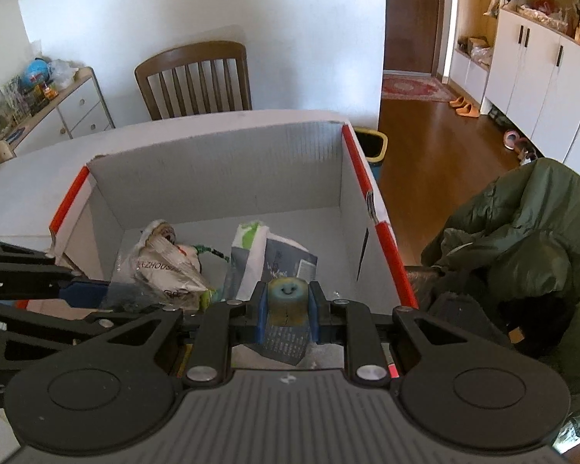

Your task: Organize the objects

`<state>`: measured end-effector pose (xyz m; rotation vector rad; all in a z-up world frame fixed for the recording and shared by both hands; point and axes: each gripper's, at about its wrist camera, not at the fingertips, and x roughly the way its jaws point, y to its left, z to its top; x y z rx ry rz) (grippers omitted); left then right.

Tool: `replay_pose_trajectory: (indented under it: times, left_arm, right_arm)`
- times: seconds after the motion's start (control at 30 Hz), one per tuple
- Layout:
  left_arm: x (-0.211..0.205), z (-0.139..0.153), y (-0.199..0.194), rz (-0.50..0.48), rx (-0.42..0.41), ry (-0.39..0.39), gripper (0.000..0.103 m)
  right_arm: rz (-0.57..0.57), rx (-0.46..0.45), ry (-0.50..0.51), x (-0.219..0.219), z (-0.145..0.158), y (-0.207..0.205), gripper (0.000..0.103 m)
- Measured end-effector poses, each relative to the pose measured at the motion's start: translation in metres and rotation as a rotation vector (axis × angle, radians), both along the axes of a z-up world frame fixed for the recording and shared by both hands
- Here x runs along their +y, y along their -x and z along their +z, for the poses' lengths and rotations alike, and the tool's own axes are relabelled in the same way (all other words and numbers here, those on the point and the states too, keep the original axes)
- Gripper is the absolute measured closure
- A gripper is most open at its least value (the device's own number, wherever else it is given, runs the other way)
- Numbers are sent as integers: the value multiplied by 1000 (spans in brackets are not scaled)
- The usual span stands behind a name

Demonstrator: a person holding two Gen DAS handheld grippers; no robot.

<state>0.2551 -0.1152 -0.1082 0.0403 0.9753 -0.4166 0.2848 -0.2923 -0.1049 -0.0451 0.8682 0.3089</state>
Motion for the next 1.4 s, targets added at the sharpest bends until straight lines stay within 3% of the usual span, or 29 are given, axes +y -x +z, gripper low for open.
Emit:
replay_pose_trajectory:
  times: [0.5, 0.7, 1.0, 1.13, 1.4]
  left_arm:
    - [-7, -3, 4, -3, -1, -28, 67]
    - [-7, 2, 13, 12, -28, -40, 49]
    - [5, 30, 33, 30, -103, -23, 42]
    - [15, 44, 45, 27, -142, -8, 39]
    - [37, 70, 68, 29, -218, 20, 32]
  right_arm:
    - [27, 25, -50, -11, -2, 3, 82]
    - [28, 15, -81, -17, 6, 8, 74]
    - [37, -32, -124, -21, 32, 30, 73]
    - [38, -73, -139, -18, 47, 44, 62]
    - [38, -128, -166, -3, 74, 74, 55]
